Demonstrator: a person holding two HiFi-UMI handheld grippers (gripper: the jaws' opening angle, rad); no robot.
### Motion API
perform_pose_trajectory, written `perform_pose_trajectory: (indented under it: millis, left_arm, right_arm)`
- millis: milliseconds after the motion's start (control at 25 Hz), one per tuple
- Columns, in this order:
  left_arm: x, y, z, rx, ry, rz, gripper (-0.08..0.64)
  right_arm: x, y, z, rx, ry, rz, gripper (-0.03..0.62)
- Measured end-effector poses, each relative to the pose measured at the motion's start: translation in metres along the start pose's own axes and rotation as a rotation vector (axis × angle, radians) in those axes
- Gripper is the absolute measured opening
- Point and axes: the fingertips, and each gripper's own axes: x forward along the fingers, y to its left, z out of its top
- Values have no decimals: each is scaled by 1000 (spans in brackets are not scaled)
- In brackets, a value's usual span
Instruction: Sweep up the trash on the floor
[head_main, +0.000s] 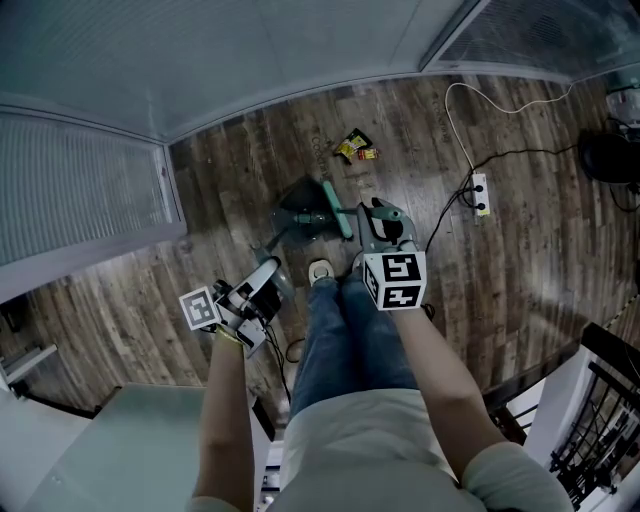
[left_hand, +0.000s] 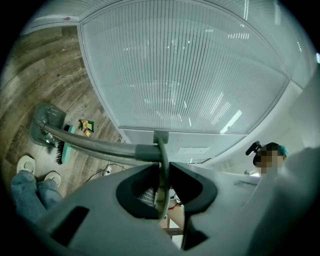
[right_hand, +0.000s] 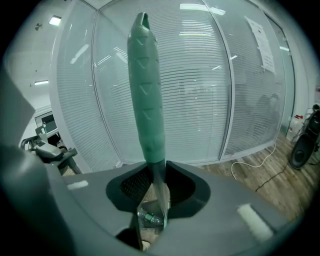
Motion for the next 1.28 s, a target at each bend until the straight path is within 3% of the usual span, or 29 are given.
perform_pose_trajectory:
  millis: [680,1000,1280]
  left_arm:
    - [2,-1,0,-16,27,5,67]
    - [2,-4,5,-27,13,-33,67]
    - [5,-6,6,-21,35,-49,69]
  right_arm:
    - [-31,-31,29,9,-39,-76,94]
    - [-29,-59,36,18,-57,-138,92]
    - [-13,-84,46,-7,-63,-134,92]
